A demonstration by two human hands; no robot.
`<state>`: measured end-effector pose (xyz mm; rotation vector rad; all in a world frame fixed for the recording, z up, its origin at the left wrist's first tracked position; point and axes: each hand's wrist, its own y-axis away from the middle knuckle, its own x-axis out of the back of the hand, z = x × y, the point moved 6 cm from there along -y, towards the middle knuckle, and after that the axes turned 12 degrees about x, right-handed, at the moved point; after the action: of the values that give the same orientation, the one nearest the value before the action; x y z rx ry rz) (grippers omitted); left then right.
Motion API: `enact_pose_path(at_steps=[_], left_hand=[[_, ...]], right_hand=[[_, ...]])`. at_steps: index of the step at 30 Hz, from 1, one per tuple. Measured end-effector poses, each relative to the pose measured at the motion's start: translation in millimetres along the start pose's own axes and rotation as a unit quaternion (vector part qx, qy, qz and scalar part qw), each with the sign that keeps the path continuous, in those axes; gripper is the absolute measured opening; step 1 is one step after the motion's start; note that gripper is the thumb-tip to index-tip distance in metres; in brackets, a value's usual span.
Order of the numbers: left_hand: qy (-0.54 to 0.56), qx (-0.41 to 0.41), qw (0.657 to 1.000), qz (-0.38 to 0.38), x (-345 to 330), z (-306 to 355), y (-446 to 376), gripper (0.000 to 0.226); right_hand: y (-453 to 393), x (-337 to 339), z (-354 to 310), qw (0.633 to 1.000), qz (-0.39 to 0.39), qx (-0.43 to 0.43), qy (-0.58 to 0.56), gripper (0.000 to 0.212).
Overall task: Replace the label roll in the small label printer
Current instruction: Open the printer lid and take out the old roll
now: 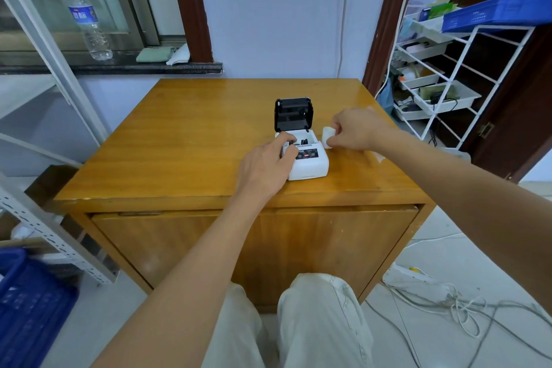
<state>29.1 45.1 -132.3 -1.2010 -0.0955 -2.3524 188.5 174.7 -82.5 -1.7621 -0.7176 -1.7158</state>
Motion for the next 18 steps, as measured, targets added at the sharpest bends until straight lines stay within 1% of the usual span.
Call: enact_pose_path(at_steps=[2, 5, 8, 10, 11, 13, 14, 16, 18], left_hand=[[-0.003, 0.003, 1.000, 0.002, 0, 0, 0, 0.038], [-0.008, -0.001, 1.000, 0.009, 0, 0, 1, 0.038], [-0.002, -0.002, 1.000, 0.010, 0, 0, 1, 0.039], [0.000, -0.001, 1.000, 0.010, 0, 0, 1, 0.039], [0.001, -0.001, 1.000, 0.010, 0, 0, 1, 0.039], [0.006, -0.001, 1.000, 0.009, 0, -1, 0, 0.039], [0.009, 0.000, 1.000, 0.009, -1, -1, 0, 0.039], [0.013, 0.000, 1.000, 0.008, -1, -2, 0, 0.039], [0.012, 0.002, 1.000, 0.010, -2, -3, 0, 0.039]], right_hand=[[1, 1, 2, 1.000, 0.002, -0.006, 0.025, 0.032], [2, 0, 1, 0.999, 0.008, -0.002, 0.054, 0.033], [2, -3, -1, 1.000, 0.010, 0.008, 0.028, 0.030], [2, 1, 1, 0.999, 0.031, 0.021, 0.023, 0.029], [3, 5, 3, 0.998, 0.048, 0.026, 0.017, 0.032], [3, 13, 9, 0.997, 0.071, 0.030, -0.006, 0.048], [3, 16, 15, 0.997, 0.068, 0.026, -0.014, 0.056], [5, 16, 27, 1.000, 0.028, 0.002, -0.012, 0.072], [11, 10, 37, 0.999, -0.022, -0.026, -0.022, 0.082]])
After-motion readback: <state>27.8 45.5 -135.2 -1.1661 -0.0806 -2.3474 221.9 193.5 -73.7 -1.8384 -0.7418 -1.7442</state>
